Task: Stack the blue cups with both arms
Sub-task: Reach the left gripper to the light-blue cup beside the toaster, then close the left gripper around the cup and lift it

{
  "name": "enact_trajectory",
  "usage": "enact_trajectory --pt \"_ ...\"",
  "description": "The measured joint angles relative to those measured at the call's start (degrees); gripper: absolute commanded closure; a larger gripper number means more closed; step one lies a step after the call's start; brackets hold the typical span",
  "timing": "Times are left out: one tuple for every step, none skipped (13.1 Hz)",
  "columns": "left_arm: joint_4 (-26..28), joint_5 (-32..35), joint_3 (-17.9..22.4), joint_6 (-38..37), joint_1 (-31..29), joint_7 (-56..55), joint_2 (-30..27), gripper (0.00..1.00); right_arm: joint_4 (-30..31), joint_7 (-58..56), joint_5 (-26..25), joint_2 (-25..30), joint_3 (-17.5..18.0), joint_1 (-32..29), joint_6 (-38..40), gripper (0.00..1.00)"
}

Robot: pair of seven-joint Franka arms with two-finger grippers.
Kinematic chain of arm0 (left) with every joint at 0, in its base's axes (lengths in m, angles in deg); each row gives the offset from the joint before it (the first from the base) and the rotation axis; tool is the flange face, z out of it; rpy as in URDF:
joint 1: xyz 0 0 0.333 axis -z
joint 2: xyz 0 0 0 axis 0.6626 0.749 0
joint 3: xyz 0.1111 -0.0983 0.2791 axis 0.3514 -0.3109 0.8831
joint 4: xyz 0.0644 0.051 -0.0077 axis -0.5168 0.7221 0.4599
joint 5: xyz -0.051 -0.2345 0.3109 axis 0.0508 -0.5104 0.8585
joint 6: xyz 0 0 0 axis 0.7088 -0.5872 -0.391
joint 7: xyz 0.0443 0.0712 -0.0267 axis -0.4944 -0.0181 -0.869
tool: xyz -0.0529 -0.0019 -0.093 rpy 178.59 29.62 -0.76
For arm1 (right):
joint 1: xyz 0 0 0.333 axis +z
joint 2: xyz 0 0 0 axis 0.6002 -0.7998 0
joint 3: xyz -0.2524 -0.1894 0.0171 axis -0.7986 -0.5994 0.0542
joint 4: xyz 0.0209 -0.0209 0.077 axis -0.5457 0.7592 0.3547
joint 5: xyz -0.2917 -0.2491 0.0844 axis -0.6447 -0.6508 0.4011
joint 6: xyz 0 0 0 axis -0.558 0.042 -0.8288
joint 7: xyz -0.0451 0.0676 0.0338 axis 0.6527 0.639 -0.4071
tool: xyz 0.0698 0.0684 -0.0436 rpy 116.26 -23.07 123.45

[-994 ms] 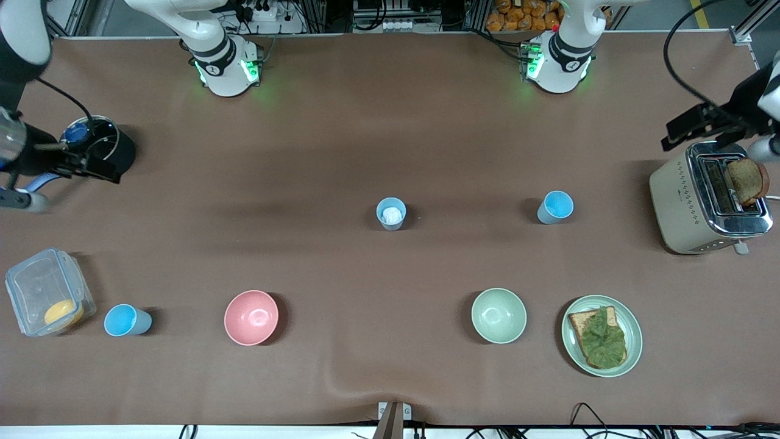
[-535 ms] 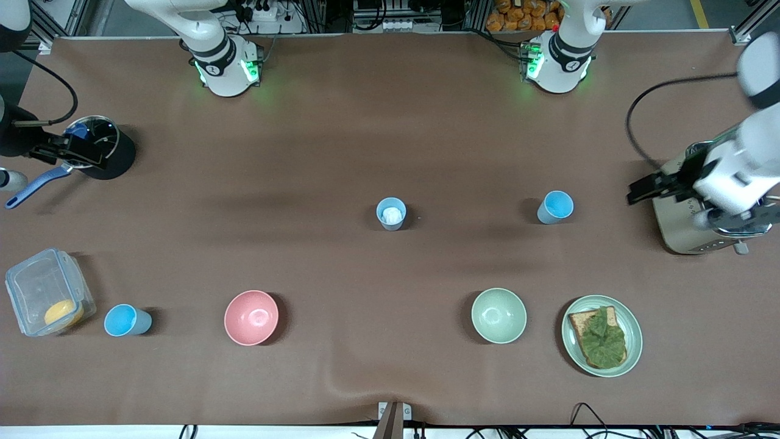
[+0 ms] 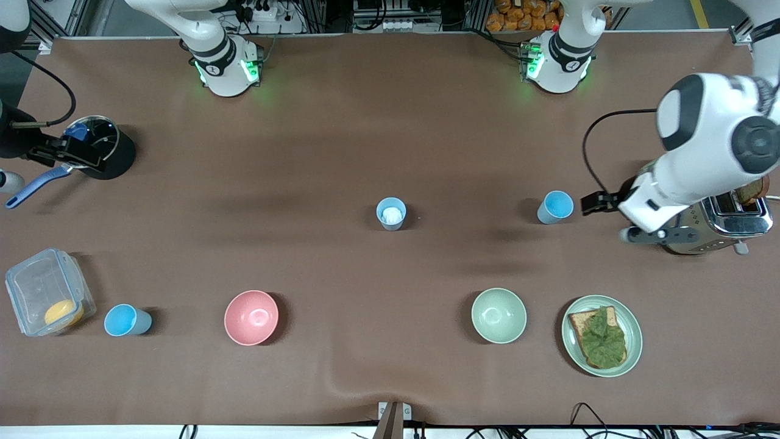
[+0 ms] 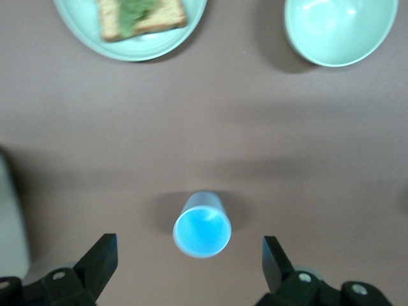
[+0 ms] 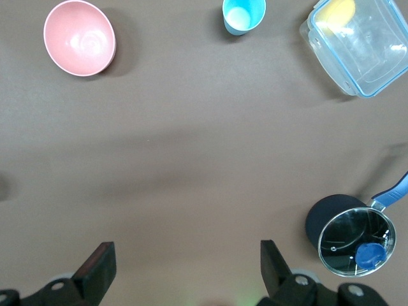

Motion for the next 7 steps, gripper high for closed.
enact_trajectory --pt "2.50 -0.03 -0.04 3.83 1.55 -0.90 0.45 0.00 0.01 0.00 0.00 -0.03 -0.02 -0.08 0.04 0.00" --pt "5.00 -0.04 -0.10 6.88 2.86 -2.33 0.91 0.00 0.01 0.00 0.00 -0.08 -0.03 -0.17 0.08 0.00" --pt "7.28 -0.05 -0.13 9.04 3.93 -3.64 1.31 0.00 0.01 0.00 0.00 -0.13 -0.03 -0.20 0.10 0.00" --pt "9.25 -0.05 -0.13 10.61 4.68 -4.33 1.58 0.00 0.01 0.00 0.00 -0.15 -0.03 -0.20 0.13 0.00" --pt "11.11 -0.05 -0.15 12.54 5.14 -4.44 1.76 0.00 0.01 0.00 0.00 -0.16 -0.02 -0.20 0.15 0.00" --pt "13.05 -0.05 -0.15 15.15 5.42 -4.45 1.90 0.00 0.01 0.00 0.00 -0.17 -0.02 -0.20 0.16 0.00" --pt "14.89 -0.05 -0.16 17.53 5.54 -4.45 2.06 0.00 0.01 0.00 0.00 -0.16 -0.02 -0.20 0.16 0.00"
